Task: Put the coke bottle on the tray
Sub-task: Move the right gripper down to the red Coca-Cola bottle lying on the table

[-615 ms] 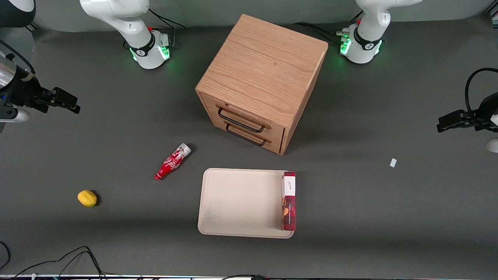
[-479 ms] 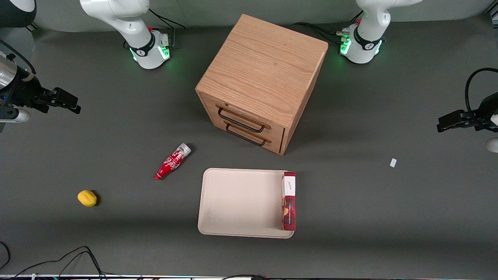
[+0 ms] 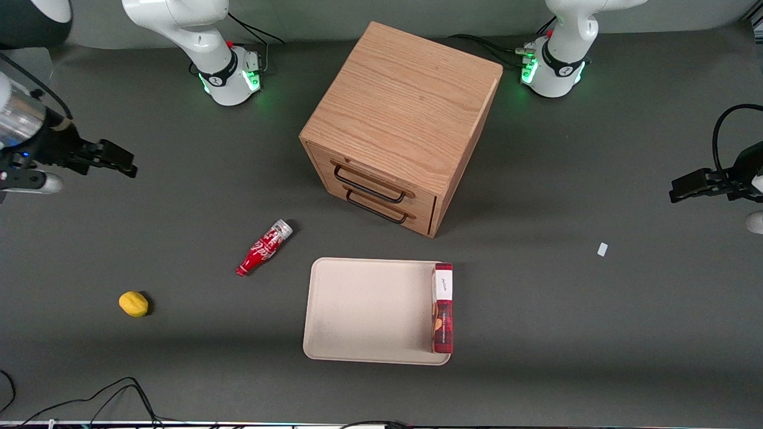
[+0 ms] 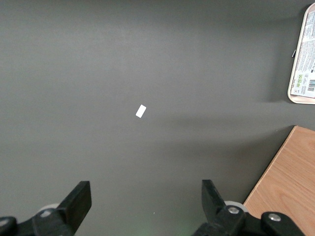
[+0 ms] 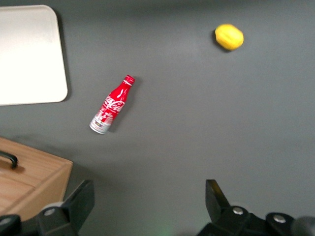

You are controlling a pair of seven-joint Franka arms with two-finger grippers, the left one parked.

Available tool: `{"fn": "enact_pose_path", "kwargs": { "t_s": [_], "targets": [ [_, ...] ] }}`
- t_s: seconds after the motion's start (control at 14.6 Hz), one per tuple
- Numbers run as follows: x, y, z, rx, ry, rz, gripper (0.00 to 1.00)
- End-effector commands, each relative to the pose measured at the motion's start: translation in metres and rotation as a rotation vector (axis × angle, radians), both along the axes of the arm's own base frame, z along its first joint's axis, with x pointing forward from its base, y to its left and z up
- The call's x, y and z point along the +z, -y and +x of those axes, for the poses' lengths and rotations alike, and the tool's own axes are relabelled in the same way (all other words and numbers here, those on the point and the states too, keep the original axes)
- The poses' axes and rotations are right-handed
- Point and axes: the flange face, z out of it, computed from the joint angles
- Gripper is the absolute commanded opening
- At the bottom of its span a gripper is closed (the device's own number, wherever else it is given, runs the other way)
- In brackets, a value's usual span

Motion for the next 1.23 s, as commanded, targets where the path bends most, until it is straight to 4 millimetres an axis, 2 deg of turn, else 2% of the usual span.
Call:
{"fn": "enact_pose_path", "kwargs": {
  "t_s": [0.0, 0.14, 0.34, 0.55, 0.75, 1.03, 1.16],
  "targets": [
    [-0.028, -0.044, 0.018, -0.134, -0.013, 0.014, 1.0],
    [-0.058, -0.06, 0.029, -0.222, -0.027, 0.008, 1.0],
    [-0.117, -0.076, 0.039, -0.388, -0.032, 0.001, 1.0],
    [-0.182, -0.08, 0.041, -0.537, -0.005, 0.01, 1.0],
    [-0.247, -0.098, 0.041, -0.646, 0.008, 0.029, 1.0],
    [-0.315, -0.116, 0.044, -0.717, -0.015, 0.032, 1.0],
    [-0.345, -0.116, 0.043, -0.737, -0.015, 0.04, 1.0]
  ]
}}
